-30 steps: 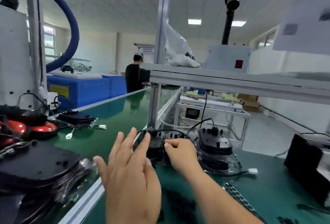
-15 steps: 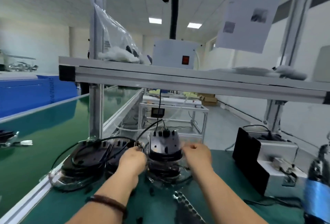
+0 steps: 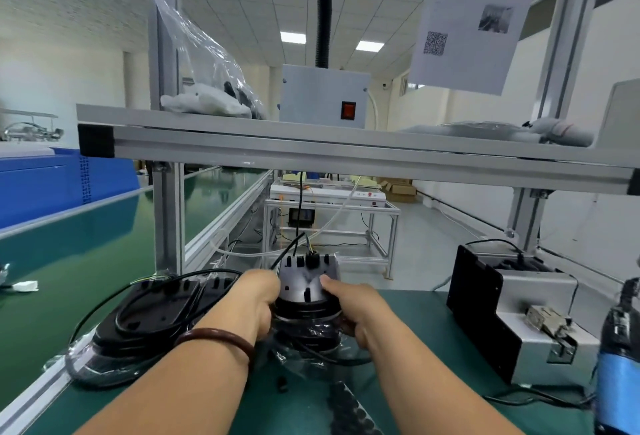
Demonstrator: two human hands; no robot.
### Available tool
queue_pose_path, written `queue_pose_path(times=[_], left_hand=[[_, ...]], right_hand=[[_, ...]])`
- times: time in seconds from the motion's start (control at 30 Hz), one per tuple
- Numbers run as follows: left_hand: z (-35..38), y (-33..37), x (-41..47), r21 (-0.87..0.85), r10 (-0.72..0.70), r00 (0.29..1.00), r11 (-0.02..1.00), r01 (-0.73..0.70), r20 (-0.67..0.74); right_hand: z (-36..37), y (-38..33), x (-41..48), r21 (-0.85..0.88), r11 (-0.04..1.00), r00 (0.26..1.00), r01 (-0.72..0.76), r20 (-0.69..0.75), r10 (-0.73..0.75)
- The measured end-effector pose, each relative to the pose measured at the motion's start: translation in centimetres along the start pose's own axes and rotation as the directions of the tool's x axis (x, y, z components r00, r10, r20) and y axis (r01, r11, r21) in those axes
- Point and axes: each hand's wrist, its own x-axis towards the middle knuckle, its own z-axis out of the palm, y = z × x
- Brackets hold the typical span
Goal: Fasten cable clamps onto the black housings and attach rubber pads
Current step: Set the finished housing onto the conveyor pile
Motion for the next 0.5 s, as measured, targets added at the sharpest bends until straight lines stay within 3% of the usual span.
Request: queue_pose_path(times=[0.07, 0.2, 0.43, 0.47, 0.5], left_hand=[[0.0, -0.3, -0.8, -0.178, -0.127, 0.989, 0.974, 0.138, 0.07], [-0.2, -1.1, -1.8, -0.403, -0.075, 0.993, 0.909, 0.105, 0.09], [-1.9, 0.1, -4.9, -0.839, 0.135, 0.978, 0.54, 0.063, 0.161], [-2.0, -0.1, -5.7, -0.824, 0.167, 0.964, 0.562, 0.079, 0.206], [-1.8, -0.6, -6.6, -0.754, 0.178, 0.947, 0.651, 0.089, 0.266]], right_hand=[[-0.1, -0.3, -0.3, 0.112, 0.994, 1.0, -0.016, 0.011, 0.015], [-0.4, -0.8, -1.2, 0.334, 0.941, 0.998, -0.055, 0.052, 0.039], [-1.5, -3.7, -3.2, 0.609, 0.792, 0.996, -0.051, 0.084, 0.0], [-1.6, -4.1, -3.4, 0.642, 0.765, 0.997, -0.053, 0.078, 0.003], [-1.6, -4.5, -3.5, 0.676, 0.735, 0.997, -0.058, 0.08, 0.004]])
